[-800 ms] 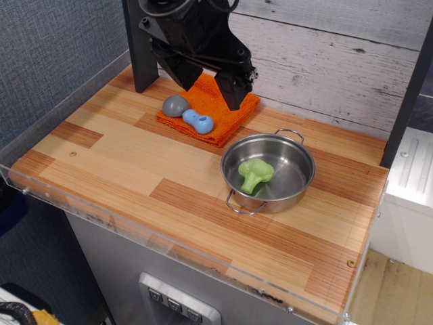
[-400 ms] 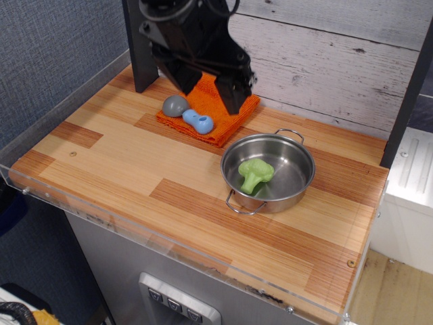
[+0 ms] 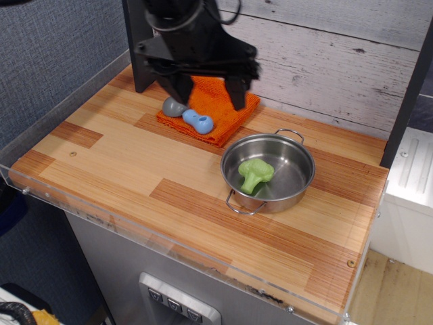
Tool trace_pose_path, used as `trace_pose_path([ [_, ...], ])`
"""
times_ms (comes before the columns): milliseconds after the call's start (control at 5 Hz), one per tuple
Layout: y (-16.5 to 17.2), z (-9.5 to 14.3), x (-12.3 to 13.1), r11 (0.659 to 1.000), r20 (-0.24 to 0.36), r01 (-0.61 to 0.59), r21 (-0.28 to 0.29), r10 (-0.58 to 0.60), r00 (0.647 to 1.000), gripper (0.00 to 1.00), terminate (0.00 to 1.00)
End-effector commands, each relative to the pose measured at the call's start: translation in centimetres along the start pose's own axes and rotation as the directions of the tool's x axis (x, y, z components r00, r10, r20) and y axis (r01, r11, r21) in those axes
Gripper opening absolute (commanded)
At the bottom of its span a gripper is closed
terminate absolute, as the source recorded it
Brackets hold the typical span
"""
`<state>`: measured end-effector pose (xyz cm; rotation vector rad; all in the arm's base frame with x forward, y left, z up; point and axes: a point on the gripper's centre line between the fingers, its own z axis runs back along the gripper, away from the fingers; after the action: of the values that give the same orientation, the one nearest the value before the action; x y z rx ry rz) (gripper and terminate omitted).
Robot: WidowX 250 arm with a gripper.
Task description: Place the blue spoon on the bottom right hand corner of the table below the pot.
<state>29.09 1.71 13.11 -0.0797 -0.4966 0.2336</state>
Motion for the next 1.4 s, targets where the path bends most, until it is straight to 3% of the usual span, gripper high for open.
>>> trace_pose_path([
  [0,2.0,-0.8,2.2,0.882,0.062,-0.459,0.108,0.455,0.888,1.00,0.00],
  [200,2.4,-1.9,2.7,0.781,0.076,-0.602,0.166,0.598,0.798,1.00,0.00],
  [600,2.8,-4.8,2.6,0.643,0.087,-0.719,0.263,0.727,0.682,1.00,0.00],
  [1200,5.4,-9.8,3.4,0.491,0.112,-0.800,0.345,0.824,0.555,1.00,0.00],
])
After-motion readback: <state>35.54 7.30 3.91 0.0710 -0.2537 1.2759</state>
